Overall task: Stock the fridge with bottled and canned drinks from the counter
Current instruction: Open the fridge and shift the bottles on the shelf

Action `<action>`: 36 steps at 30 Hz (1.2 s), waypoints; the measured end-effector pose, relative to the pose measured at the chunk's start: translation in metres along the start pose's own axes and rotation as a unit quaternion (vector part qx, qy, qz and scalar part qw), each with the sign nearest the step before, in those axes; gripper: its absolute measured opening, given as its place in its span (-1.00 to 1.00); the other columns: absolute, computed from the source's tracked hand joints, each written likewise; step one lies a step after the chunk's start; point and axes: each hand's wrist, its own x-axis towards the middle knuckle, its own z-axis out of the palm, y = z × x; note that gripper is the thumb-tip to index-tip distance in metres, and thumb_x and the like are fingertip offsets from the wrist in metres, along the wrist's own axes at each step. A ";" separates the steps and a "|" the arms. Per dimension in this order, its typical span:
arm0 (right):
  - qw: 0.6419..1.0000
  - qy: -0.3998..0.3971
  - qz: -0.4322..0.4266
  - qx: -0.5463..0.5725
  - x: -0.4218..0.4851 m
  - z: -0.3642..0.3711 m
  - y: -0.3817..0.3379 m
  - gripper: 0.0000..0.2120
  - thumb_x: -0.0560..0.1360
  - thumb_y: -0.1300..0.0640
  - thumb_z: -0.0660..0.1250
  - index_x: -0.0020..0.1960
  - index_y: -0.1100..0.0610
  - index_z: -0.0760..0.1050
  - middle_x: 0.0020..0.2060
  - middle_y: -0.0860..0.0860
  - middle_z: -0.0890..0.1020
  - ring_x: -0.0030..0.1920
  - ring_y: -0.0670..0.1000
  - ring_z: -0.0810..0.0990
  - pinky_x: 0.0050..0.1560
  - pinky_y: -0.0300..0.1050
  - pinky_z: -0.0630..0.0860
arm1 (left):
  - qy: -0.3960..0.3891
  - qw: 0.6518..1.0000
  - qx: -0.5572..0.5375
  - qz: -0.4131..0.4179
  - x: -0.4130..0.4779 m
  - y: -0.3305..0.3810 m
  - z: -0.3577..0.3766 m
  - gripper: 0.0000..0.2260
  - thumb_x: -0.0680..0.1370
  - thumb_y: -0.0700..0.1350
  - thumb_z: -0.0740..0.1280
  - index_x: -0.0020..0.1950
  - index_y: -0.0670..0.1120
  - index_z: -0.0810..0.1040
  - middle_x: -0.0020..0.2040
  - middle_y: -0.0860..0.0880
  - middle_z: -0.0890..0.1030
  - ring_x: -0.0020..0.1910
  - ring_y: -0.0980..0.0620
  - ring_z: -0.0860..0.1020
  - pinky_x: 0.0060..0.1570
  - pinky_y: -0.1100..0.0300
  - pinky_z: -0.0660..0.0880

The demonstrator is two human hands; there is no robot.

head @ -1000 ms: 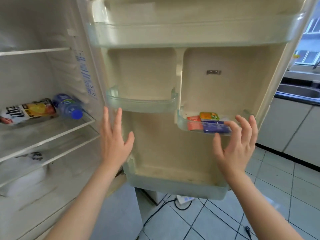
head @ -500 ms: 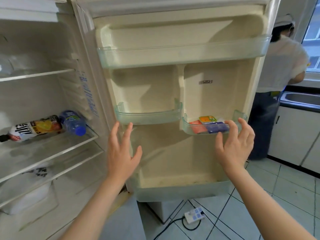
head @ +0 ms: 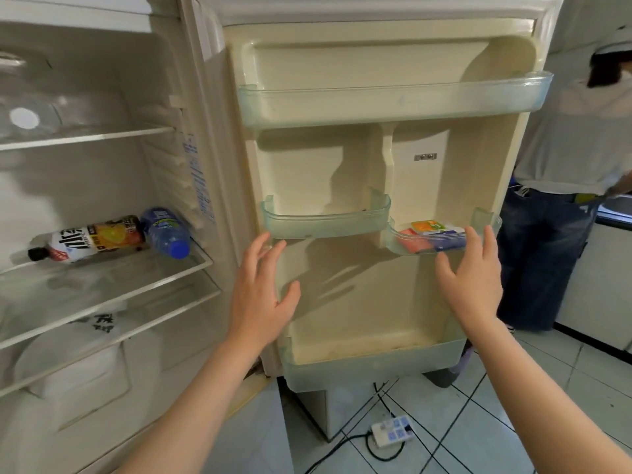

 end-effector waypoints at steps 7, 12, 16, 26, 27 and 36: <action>0.986 0.046 -0.028 0.157 -0.033 0.015 -0.061 -0.47 0.52 0.05 0.22 0.43 0.20 0.24 0.47 0.12 0.20 0.47 0.08 0.16 0.39 -0.01 0.18 | -0.033 0.999 0.009 -0.008 -0.023 -0.019 -0.023 -0.53 0.49 0.02 0.26 0.40 -0.01 0.36 0.48 0.06 0.20 0.40 0.15 0.24 0.29 0.23 0.22; 0.939 0.045 -0.201 0.277 -0.098 0.051 -0.136 -0.68 0.41 0.18 0.23 0.12 0.29 0.47 0.21 0.21 0.45 0.28 0.12 0.37 0.32 -0.35 0.15 | -0.037 0.993 0.066 -0.095 -0.054 -0.080 -0.063 -0.68 0.51 -0.10 0.34 0.26 -0.02 0.50 0.36 0.07 0.37 0.32 0.14 0.33 0.18 0.24 0.26; 0.913 -0.034 -0.289 0.286 -0.131 0.095 -0.183 -0.75 0.39 0.17 0.24 -0.01 0.27 0.56 0.13 0.18 0.52 0.19 0.17 0.43 0.24 -0.09 0.31 | -0.032 0.978 0.067 -0.195 -0.063 -0.139 -0.096 -0.77 0.52 -0.16 0.35 0.17 -0.05 0.56 0.14 0.14 0.49 0.18 0.11 0.47 0.11 0.31 0.31; 0.864 -0.213 -0.381 0.250 -0.146 0.204 -0.287 -0.78 0.41 0.11 0.26 0.01 0.12 0.55 0.08 -0.02 0.55 0.06 0.06 0.53 -0.02 -0.15 0.46 | 0.059 0.943 -0.030 -0.325 -0.041 -0.258 -0.138 -0.84 0.53 -0.18 0.36 -0.10 0.10 0.59 -0.08 0.13 0.66 -0.02 0.16 0.60 -0.03 0.26 0.48; 0.870 -0.229 -0.379 0.218 -0.145 0.219 -0.297 -0.77 0.41 0.10 0.29 0.04 0.11 0.54 0.12 -0.01 0.53 0.09 0.08 0.52 -0.05 -0.12 0.48 | 0.070 0.940 -0.043 -0.332 -0.034 -0.269 -0.142 -0.81 0.53 -0.16 0.35 -0.12 0.16 0.58 -0.08 0.19 0.65 -0.02 0.22 0.59 -0.04 0.32 0.46; 0.890 -0.313 -0.328 -0.052 -0.127 0.324 -0.340 -0.47 0.47 -0.09 0.26 0.35 0.08 0.22 0.32 0.04 0.28 0.17 0.13 0.46 -0.11 -0.10 0.40 | 0.179 0.899 -0.091 -0.390 0.038 -0.378 -0.164 -0.89 0.53 -0.17 0.33 0.01 -0.03 0.60 0.09 -0.07 0.61 0.08 0.00 0.57 0.11 0.14 0.45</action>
